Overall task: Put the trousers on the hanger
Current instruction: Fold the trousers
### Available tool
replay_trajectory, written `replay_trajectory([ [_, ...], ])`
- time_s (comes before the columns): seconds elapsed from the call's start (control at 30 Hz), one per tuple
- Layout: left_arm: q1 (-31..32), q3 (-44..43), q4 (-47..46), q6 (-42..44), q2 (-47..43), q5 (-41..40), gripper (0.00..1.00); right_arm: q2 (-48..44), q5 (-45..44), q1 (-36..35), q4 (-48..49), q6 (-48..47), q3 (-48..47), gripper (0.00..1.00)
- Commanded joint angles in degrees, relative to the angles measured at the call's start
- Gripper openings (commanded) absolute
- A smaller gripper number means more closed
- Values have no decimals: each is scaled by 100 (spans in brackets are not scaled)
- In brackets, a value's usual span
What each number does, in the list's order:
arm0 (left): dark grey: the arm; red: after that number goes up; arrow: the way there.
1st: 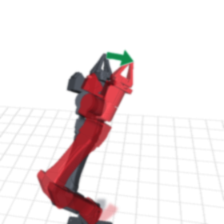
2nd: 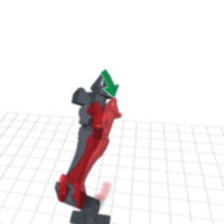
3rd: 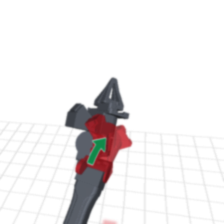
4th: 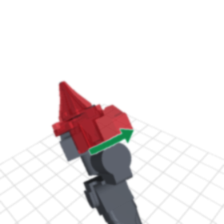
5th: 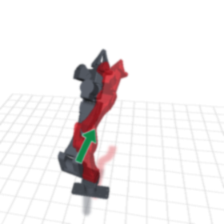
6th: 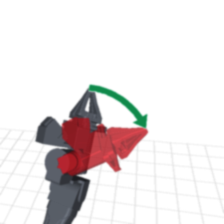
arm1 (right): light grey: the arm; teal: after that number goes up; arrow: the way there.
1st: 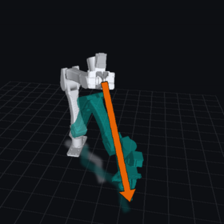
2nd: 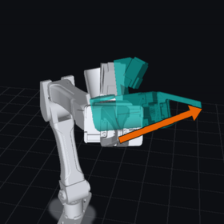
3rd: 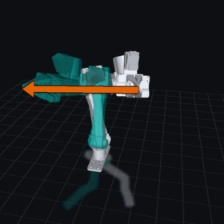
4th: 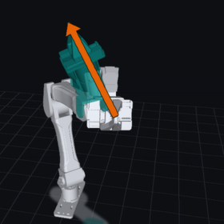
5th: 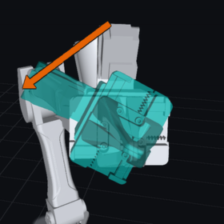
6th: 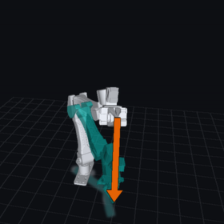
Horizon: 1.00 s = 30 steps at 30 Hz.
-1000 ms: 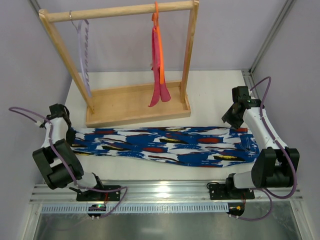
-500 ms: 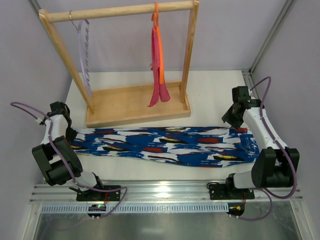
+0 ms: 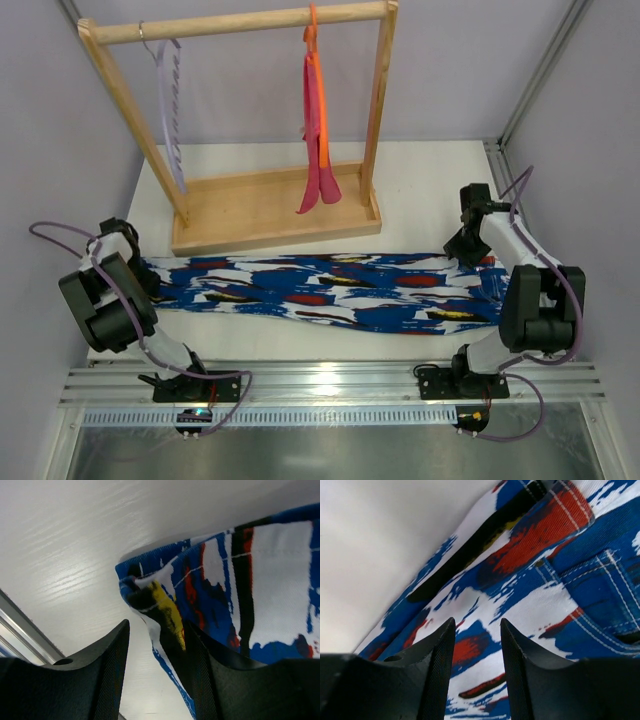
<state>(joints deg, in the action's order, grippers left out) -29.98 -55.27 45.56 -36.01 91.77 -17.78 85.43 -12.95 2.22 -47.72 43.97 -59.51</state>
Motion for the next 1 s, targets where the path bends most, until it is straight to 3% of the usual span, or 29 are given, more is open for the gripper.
replay_trajectory([
  [0.0,-210,-98,-91,-64,209,170,48,421,-339,217,465,183,88,45],
  [0.2,-500,-186,146,-108,351,-287,54,1492,-586,376,352,183,-509,44],
  [0.43,-738,-353,322,-152,-298,-420,57,1575,-595,350,246,-19,-913,45],
  [0.57,-720,-222,-177,-222,-1001,493,59,1206,-805,367,-155,-222,-1167,45],
  [0.6,-720,-65,-327,-283,-1264,1034,59,1161,-1101,402,-358,-39,-1256,45],
  [0.7,-711,164,-827,-520,-1460,1618,63,1125,-1175,735,-975,304,-1528,46],
  [0.73,-711,270,-934,-660,-1425,1959,63,1134,-1123,823,-1019,340,-1581,46],
  [0.97,-720,306,-1067,-1039,-259,2375,63,1810,-1149,1228,-1293,614,-2266,48],
])
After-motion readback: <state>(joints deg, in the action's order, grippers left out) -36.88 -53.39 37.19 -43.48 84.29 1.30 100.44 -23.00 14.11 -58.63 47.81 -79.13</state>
